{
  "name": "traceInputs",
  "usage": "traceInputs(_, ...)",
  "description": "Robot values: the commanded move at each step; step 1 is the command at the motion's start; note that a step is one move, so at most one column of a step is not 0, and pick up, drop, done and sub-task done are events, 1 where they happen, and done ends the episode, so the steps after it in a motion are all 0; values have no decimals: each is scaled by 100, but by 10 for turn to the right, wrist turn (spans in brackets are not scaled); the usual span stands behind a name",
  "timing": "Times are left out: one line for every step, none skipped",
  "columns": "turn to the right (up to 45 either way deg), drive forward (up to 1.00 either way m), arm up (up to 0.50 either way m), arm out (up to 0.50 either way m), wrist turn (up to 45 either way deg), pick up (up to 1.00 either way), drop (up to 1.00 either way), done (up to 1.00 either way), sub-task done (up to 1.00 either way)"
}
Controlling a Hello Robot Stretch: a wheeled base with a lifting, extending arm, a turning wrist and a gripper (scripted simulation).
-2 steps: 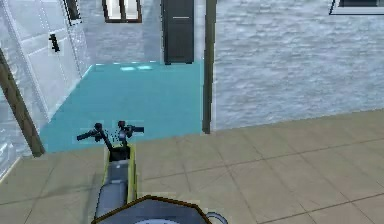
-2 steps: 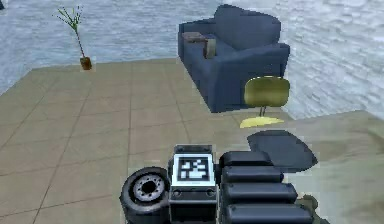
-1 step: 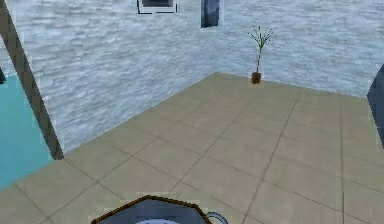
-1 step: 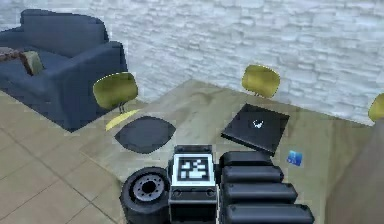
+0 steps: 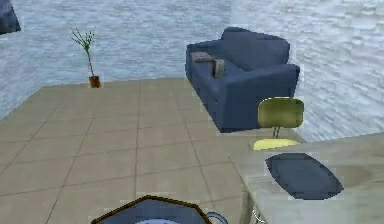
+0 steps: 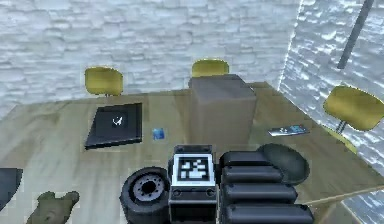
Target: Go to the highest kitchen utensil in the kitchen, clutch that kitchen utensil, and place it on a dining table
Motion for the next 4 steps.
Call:
traceInputs(450,0,0,0,0,0,0,0,0)
traceInputs(150,0,0,0,0,0,0,0,0)
traceInputs(-450,0,0,0,0,0,0,0,0)
traceInputs(-450,0,0,0,0,0,0,0,0)
